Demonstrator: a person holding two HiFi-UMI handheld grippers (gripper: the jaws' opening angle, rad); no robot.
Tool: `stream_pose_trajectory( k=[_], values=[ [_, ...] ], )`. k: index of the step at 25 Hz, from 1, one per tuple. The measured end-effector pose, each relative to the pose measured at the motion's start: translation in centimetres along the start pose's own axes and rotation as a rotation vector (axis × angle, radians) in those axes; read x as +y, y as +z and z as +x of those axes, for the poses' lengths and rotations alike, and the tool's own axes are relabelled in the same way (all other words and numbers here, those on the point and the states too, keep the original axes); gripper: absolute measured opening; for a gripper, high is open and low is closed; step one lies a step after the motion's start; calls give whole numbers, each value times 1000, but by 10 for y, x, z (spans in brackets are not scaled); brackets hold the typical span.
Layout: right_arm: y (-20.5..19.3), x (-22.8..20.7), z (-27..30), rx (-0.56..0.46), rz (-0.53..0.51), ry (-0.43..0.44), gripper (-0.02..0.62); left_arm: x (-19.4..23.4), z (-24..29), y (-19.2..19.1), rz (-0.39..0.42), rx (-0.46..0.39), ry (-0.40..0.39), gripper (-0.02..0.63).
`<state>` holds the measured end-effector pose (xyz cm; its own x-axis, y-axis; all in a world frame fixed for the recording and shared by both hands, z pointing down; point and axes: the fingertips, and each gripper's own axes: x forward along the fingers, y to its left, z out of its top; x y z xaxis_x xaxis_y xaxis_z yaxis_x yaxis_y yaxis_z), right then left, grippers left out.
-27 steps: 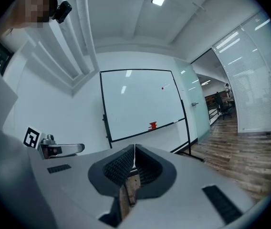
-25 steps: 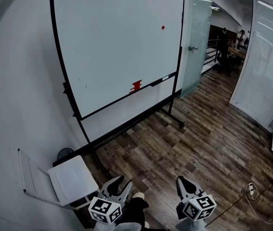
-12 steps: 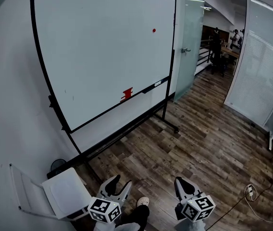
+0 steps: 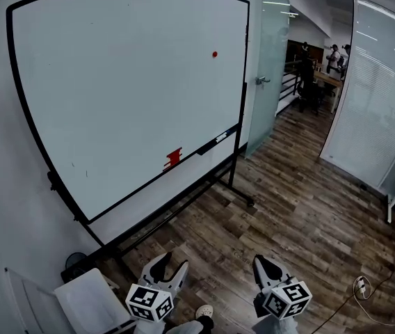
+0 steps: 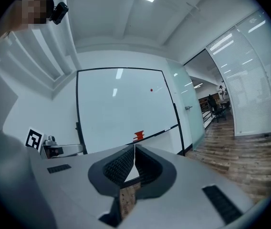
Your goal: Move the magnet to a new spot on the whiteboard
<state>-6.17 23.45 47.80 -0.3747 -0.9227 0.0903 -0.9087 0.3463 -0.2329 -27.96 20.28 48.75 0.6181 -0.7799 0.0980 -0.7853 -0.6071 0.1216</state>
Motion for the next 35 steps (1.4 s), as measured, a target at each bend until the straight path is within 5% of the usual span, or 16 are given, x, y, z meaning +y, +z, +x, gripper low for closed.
stream_pose_trajectory(
  k=[15,35],
  values=[
    [28,-71,136,-25,-10,-29,29,86,136,27,30,-28,-34,207],
    [-5,-118,195,84,60,-26,29,107,197,-13,-22,86,-32,207]
  ],
)
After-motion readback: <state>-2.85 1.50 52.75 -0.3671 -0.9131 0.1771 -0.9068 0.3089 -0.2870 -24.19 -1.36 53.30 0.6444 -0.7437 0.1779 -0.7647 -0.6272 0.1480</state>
